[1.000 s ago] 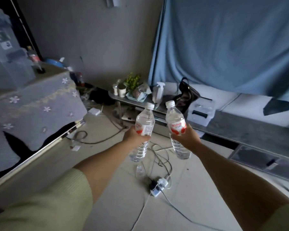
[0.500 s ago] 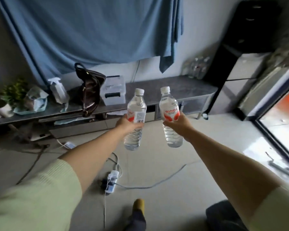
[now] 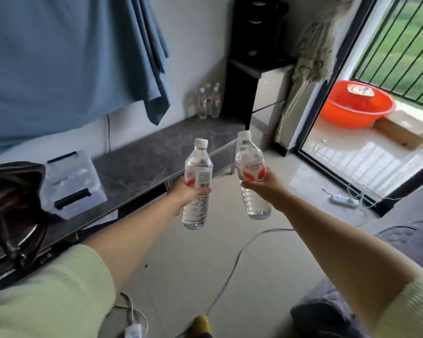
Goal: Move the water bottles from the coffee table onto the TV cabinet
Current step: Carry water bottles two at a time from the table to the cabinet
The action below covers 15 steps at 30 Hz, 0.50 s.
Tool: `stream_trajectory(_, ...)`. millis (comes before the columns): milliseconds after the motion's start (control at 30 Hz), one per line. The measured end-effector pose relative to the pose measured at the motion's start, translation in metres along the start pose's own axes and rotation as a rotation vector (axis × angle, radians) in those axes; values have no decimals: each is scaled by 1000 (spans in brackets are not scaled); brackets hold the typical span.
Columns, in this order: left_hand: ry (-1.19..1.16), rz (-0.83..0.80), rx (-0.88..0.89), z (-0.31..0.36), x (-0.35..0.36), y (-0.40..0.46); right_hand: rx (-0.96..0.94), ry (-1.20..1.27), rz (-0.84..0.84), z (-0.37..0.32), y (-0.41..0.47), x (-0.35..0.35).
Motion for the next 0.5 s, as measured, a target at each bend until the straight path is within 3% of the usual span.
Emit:
stream_trajectory(267,-29,-155,58,56,24,85,107,-28,141,14,72,-30)
stream_trajectory(500,-19,-191,39,91,41,169,107,-28,129,9,160,-49)
Point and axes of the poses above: each hand's wrist, its own y-axis towards the middle knuckle, its own x-axis out of the palm, z = x × y, the point moved 10 cm from there along y, towards the middle knuckle, and after that the axes turned 13 degrees about y, right-handed, at the moved point
